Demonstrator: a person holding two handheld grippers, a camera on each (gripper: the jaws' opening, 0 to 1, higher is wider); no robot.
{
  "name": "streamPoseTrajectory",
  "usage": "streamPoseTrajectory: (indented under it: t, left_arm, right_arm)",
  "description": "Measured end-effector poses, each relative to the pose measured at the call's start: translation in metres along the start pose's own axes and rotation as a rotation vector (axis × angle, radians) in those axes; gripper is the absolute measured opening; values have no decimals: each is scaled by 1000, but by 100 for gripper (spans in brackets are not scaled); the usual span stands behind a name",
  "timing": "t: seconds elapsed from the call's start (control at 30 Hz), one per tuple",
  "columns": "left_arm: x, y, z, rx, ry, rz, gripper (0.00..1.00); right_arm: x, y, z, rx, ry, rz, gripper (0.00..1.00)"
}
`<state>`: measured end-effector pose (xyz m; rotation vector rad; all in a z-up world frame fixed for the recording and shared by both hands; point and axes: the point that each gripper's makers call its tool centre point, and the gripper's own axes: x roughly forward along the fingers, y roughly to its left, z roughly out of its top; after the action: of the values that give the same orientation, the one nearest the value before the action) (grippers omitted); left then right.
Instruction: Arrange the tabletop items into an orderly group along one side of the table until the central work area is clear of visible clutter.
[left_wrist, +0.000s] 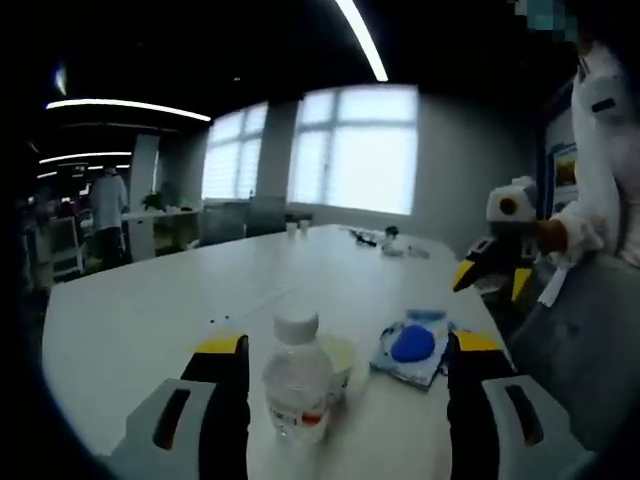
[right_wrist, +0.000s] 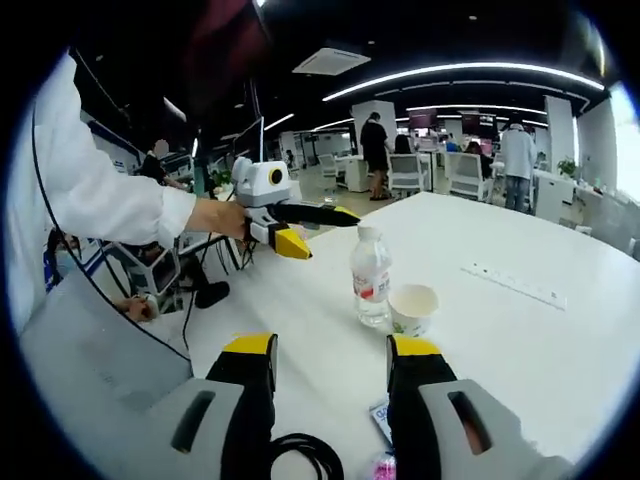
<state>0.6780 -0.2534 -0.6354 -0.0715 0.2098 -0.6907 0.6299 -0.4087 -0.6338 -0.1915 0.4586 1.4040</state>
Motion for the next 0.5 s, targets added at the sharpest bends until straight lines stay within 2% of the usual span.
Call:
streamPoseTrajectory:
  t: [0.1, 0.2, 0.4, 0.5]
  left_arm:
    - [-9, -1, -3, -26, 7, 48, 79]
    - [-19, -11, -8, -51, 4, 69, 79]
    - [-31, -25, -8, -58, 6, 92, 79]
    - [-33, -33, -9, -64, 26, 87, 80]
  right_arm:
    - [-8, 5, 2, -9, 4, -5, 42]
    - [-15, 6, 6, -10, 6, -17, 42]
    - [-29, 7, 13, -15, 1, -36, 43]
    - [-31, 7, 6, 11, 31, -56, 43]
